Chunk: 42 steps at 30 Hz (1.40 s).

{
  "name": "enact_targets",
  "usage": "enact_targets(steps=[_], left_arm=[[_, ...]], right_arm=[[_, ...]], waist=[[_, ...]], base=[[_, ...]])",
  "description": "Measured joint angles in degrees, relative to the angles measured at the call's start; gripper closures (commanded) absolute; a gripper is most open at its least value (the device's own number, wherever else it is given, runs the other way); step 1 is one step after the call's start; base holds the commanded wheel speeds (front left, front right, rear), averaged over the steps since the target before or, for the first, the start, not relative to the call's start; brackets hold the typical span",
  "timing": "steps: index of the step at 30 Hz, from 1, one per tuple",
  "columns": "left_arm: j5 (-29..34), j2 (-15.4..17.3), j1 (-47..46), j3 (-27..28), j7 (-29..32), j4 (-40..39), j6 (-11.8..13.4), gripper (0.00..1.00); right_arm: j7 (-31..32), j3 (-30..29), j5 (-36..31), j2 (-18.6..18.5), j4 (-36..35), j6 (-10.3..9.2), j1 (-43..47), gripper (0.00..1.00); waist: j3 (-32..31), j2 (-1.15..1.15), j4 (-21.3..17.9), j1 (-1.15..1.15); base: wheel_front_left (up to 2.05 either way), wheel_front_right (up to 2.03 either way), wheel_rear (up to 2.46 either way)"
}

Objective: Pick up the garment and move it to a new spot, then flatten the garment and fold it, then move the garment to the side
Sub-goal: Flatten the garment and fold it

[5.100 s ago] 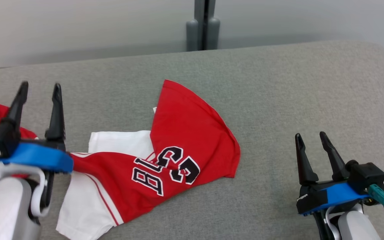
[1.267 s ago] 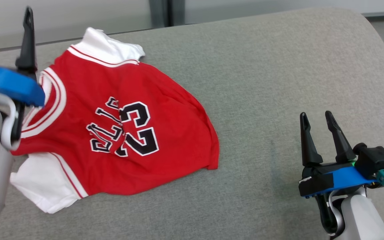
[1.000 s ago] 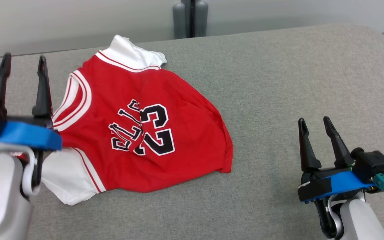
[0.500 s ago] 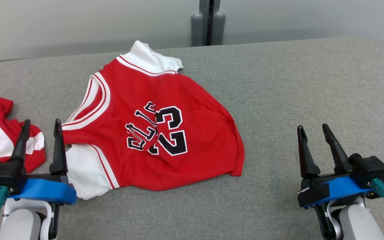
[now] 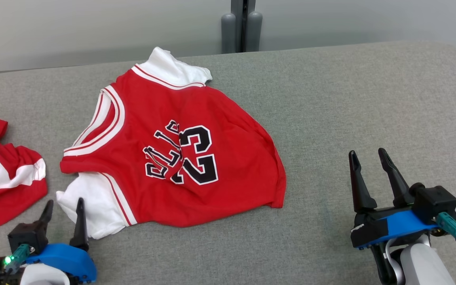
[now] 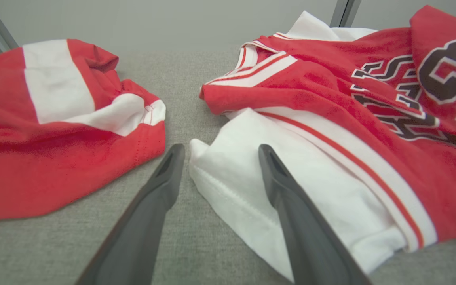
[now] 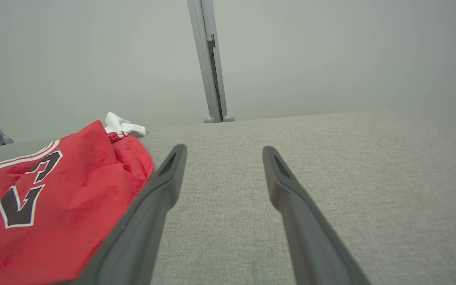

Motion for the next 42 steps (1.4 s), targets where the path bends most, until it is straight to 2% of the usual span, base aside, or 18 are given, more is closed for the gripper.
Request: enact_targets(steps=[10,11,12,13,14,20,26,32,34,36,42], left_arm=[[-2.18,-1.27,-3.43,-1.23,1.54,8.91,-2.19,0.0],[-2.45,-1.44,-3.75,-1.47,1.79,9.39,-2.27,0.09],[-2.6,-1.46,-4.08,-1.81,1.93,9.77,-2.48,0.33],[-2.63,-1.47,-4.25,-2.15,2.07,10.11,-2.68,0.62],[-2.68,-1.48,-4.42,-2.43,2.19,10.44,-2.78,1.0],[-2.6,-1.99,-4.9,-3.48,1.43,10.49,-3.18,1.0],[-2.68,-3.39,-2.3,-4.01,1.03,4.67,-1.89,1.0],[-2.89,-3.92,2.79,-4.2,2.0,-3.74,0.59,1.0],[-3.23,-3.88,7.14,-4.11,4.14,-10.15,2.49,1.0],[-3.47,-3.77,8.84,-3.97,5.01,-12.1,2.99,1.0],[-4.7,-3.42,17.67,-3.07,9.76,-23.28,6.7,1.0]], right_arm=[[0.01,-0.3,-0.09,0.0,-0.14,0.0,-0.07,0.0],[0.01,-0.3,-0.09,0.0,-0.07,0.0,-0.07,0.0],[0.01,-0.27,-0.09,0.0,-0.01,0.0,-0.08,0.0],[0.01,-0.26,-0.09,0.0,0.02,0.0,-0.08,0.0],[0.01,-0.27,-0.09,0.0,0.07,0.0,-0.08,0.0],[0.01,-0.58,-0.1,0.01,0.48,0.0,0.36,0.0],[0.0,-0.8,0.02,0.01,0.92,0.0,1.67,0.0],[0.0,-0.97,0.04,-0.01,1.13,0.0,2.74,0.0],[0.0,-1.23,0.04,0.01,1.25,0.0,3.18,0.0],[0.01,-1.27,0.03,0.01,1.33,0.0,3.49,0.0],[0.01,-2.02,0.0,0.0,1.68,0.0,4.25,0.0]], waist=[[0.95,0.0,-0.19,0.01],[0.88,0.0,-0.22,0.01],[0.78,0.0,-0.25,0.0],[0.64,0.0,-0.28,0.01],[0.46,0.0,-0.3,0.01],[-1.44,0.0,0.16,0.01],[-3.94,0.0,1.97,0.01],[-5.43,0.0,4.19,0.01],[-6.23,0.0,5.36,0.01],[-6.46,0.0,5.74,0.0],[-7.12,0.0,7.98,0.0]], base=[[0.0,0.0,0.0],[0.0,0.0,0.0],[0.0,0.0,0.0],[0.0,0.0,0.0],[0.0,0.0,0.0],[0.0,0.0,0.0],[0.0,0.0,0.0],[0.0,0.0,0.0],[0.0,0.0,0.0],[0.0,0.0,0.0],[0.0,0.0,0.0]])
